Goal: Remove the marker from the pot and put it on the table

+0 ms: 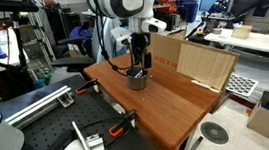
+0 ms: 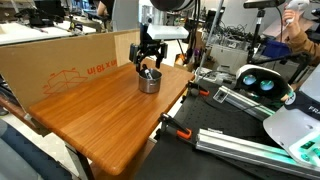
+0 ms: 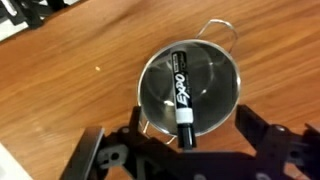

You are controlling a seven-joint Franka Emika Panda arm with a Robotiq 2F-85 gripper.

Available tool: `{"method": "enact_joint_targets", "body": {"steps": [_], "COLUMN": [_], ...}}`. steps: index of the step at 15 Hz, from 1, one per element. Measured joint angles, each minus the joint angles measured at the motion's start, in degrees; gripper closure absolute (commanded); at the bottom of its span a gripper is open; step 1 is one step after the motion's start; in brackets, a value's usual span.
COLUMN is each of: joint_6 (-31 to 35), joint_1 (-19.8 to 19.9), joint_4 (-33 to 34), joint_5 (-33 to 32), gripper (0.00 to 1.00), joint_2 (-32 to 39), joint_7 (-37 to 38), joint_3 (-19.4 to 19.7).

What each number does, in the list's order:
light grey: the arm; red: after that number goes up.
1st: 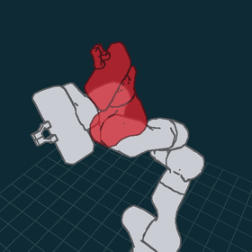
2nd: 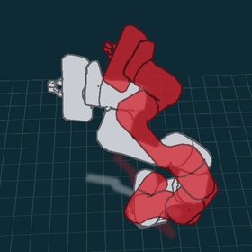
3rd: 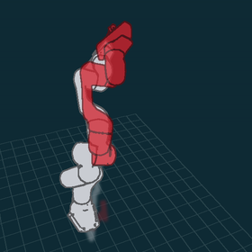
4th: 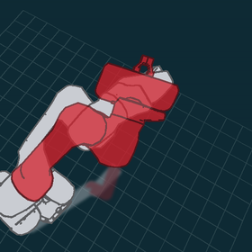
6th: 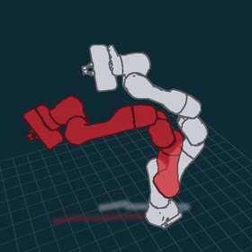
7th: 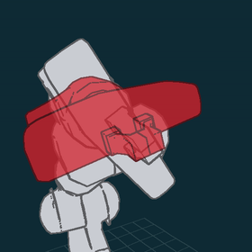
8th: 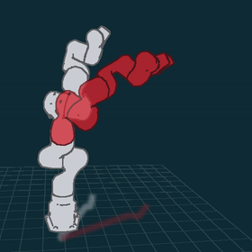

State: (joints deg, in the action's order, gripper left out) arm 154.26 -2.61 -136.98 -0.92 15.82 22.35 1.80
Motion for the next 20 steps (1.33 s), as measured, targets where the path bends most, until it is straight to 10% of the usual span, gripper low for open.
{"method": "enact_joint_targets", "body": {"steps": [2,3,13,20], "joint_6": [0.0,0.0,-0.6,-0.6], "joint_1": [-0.8,-1.0,-0.9,-1.5], "joint_4": [0.4,0.5,1.0,1.3], "joint_5": [-0.4,-0.8,-1.0,-2.7], "gripper": [0.00,0.25,0.95,0.94], "joint_2": [0.0,0.0,0.5,0.6], "joint_7": [1.2,1.7,1.8,2.7], "joint_3": [0.7,1.0,3.0,3.2]}}
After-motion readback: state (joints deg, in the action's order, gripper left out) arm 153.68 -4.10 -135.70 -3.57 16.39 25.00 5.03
